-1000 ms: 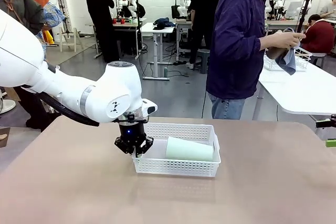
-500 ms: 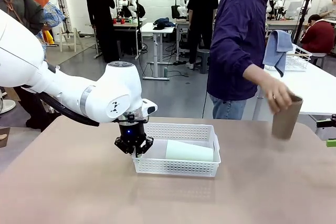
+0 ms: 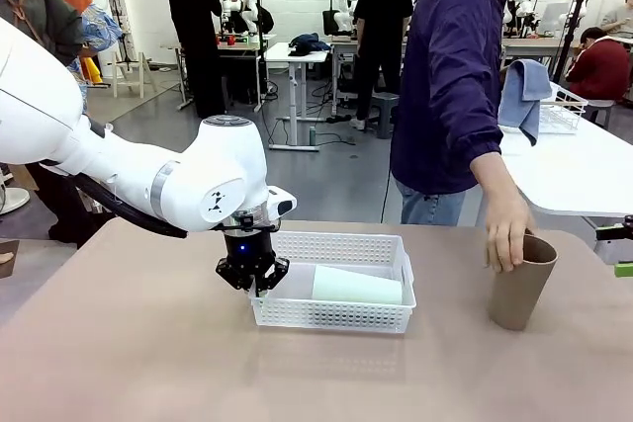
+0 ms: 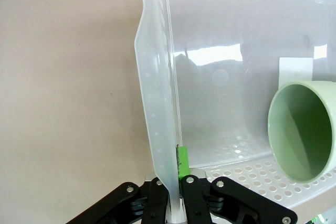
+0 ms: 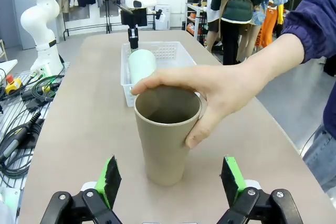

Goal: Clean and organize the cups into the basket.
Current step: Pick up the Reusable plastic cup from the right side of the table and stack it inside the Organizing basket in the center of the table.

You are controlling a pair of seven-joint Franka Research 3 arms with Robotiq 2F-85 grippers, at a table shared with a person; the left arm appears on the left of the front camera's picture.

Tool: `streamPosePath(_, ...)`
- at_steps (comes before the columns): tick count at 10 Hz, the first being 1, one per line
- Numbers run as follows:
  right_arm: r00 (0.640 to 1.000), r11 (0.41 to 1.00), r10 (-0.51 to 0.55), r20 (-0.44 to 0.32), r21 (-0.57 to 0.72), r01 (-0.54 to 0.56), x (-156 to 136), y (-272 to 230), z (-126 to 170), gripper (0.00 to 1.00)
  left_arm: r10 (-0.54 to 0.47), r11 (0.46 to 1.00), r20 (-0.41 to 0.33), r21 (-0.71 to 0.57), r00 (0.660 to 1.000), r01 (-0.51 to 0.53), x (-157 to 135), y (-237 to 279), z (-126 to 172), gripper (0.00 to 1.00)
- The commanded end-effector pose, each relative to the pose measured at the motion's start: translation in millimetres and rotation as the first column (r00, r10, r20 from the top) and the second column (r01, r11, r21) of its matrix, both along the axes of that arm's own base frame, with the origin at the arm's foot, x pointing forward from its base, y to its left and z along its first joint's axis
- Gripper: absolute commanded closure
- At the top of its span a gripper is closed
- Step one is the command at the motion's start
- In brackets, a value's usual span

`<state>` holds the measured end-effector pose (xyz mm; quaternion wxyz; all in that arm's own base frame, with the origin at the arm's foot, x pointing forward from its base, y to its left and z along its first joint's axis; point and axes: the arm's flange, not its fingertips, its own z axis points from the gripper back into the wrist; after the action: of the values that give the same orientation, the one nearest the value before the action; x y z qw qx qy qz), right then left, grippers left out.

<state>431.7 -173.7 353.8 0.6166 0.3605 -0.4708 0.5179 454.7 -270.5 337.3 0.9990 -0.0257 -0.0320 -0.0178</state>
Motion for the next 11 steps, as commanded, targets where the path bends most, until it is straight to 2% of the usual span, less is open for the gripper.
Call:
streamPosePath(1,1.000,1.000,0.007,0.001,-0.006,-0.007,-4.6,1.5,0.3,0.00,-0.002,1.000,0.004,0.000,1.000,0.002,-1.2,-0.4,-1.1,1.00)
streamPosePath(4,1.000,1.000,0.000,0.000,0.000,0.000,0.0,0.0,0.0,0.00,-0.002,1.000,0.004,0.000,1.000,0.002,-1.2,-0.4,-1.1,1.00)
streamPosePath(6,0.993,0.998,-0.006,-0.121,-0.063,-0.002,22.2,6.3,-41.4,0.00,-0.002,1.000,0.004,0.000,1.000,0.002,-1.2,-0.4,-1.1,1.00)
streamPosePath(9,0.976,0.995,0.010,-0.218,-0.092,-0.031,56.2,21.3,-92.3,0.00,-0.002,1.000,0.004,0.000,1.000,0.002,-1.2,-0.4,-1.1,1.00)
streamPosePath(11,0.967,0.993,0.035,-0.253,-0.101,-0.062,64.5,29.4,-112.0,0.00,-0.002,1.000,0.004,0.000,1.000,0.002,-1.2,-0.4,-1.1,1.00)
